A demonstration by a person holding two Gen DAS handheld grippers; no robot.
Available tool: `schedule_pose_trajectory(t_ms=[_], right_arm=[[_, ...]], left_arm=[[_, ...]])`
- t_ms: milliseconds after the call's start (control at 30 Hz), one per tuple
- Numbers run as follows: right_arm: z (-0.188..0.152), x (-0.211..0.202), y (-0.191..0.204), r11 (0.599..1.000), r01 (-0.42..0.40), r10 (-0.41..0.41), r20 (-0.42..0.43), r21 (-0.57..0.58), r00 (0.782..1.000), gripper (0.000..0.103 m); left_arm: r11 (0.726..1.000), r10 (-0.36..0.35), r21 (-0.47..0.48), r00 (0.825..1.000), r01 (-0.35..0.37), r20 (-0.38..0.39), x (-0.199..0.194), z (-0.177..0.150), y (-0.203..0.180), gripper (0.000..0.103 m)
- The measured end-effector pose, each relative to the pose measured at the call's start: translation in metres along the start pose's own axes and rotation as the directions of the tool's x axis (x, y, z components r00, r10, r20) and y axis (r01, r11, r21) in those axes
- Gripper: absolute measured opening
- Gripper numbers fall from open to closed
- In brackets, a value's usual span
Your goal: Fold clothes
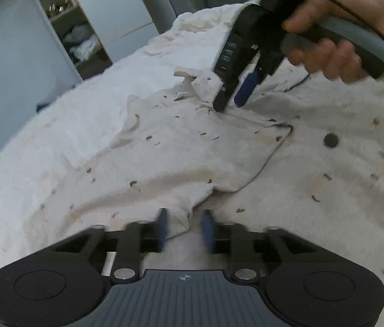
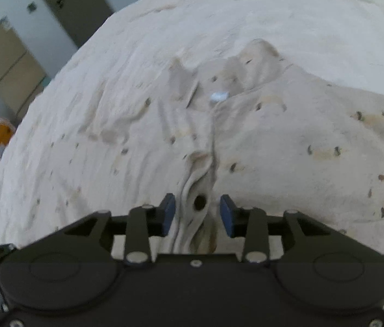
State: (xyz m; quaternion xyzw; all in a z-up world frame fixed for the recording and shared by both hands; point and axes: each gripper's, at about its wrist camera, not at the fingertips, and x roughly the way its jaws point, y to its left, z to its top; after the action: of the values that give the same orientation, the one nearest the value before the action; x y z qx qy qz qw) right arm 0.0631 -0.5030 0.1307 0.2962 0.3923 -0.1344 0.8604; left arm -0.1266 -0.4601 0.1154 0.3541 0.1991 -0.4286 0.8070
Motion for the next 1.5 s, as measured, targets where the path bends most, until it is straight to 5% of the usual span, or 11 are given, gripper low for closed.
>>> schedule_pose_trajectory(t_ms=[67, 133, 167, 467, 633, 733, 867, 1033, 1200, 1367, 1500], right_arm=[[0.005, 0.006, -0.004, 0.999, -0.017, 0.017, 0.007, 0.036, 1.0, 0.042], [0.01, 0.018, 0.002, 0.999, -0.031, 0.031, 0.001, 0.032, 1.0, 0.034], [0.013, 0.024, 0.005, 0.999, -0.038, 0.038, -0.002, 0.03, 0.999, 0.002], [0.021, 0.006, 0.008, 0.992, 0.114, -0.11, 0.072, -0.06, 0.991, 0.018], [-0.01, -0.064, -0.046, 0.991, 0.116, -0.123, 0.112, 0.061, 0.986, 0.034], [-0.037, -0.118, -0.097, 0.978, 0.146, -0.167, 0.14, 0.15, 0.976, 0.037], [-0.076, -0.187, -0.178, 0.923, 0.208, -0.279, 0.189, 0.324, 0.942, 0.045], [-0.126, -0.274, -0.304, 0.742, 0.189, -0.436, 0.249, 0.643, 0.865, 0.046], [-0.137, -0.291, -0.366, 0.653, 0.081, -0.445, 0.295, 0.753, 0.846, 0.045], [-0.138, -0.289, -0.421, 0.575, 0.004, -0.474, 0.328, 0.818, 0.817, 0.043], [-0.132, -0.275, -0.452, 0.546, 0.013, -0.523, 0.329, 0.838, 0.786, 0.011]], left_arm=[[1.0, 0.004, 0.021, 1.0, -0.004, 0.001, 0.005, -0.001, -0.005, 0.029], [0.999, -0.006, 0.034, 1.0, 0.006, 0.003, 0.009, -0.002, -0.007, 0.003], [0.999, -0.014, 0.041, 1.0, 0.014, 0.007, 0.009, -0.001, -0.008, 0.0], [0.993, -0.114, 0.013, 0.993, 0.114, -0.027, 0.001, 0.002, -0.007, 0.002], [0.971, -0.207, -0.109, 0.976, 0.214, 0.066, -0.012, 0.018, 0.001, 0.054], [0.943, -0.24, -0.21, 0.965, 0.258, 0.107, -0.014, 0.026, 0.004, 0.055], [0.926, -0.232, -0.281, 0.968, 0.251, 0.099, -0.005, 0.03, -0.005, 0.055], [0.926, -0.243, -0.282, 0.968, 0.251, 0.065, 0.009, 0.035, -0.018, 0.055], [0.928, -0.28, -0.246, 0.959, 0.28, 0.035, 0.019, 0.047, -0.03, 0.055], [0.862, -0.359, -0.387, 0.933, 0.329, -0.008, 0.01, 0.079, -0.018, 0.057], [0.884, -0.385, -0.307, 0.921, 0.353, -0.05, -0.016, 0.111, -0.022, 0.06]])
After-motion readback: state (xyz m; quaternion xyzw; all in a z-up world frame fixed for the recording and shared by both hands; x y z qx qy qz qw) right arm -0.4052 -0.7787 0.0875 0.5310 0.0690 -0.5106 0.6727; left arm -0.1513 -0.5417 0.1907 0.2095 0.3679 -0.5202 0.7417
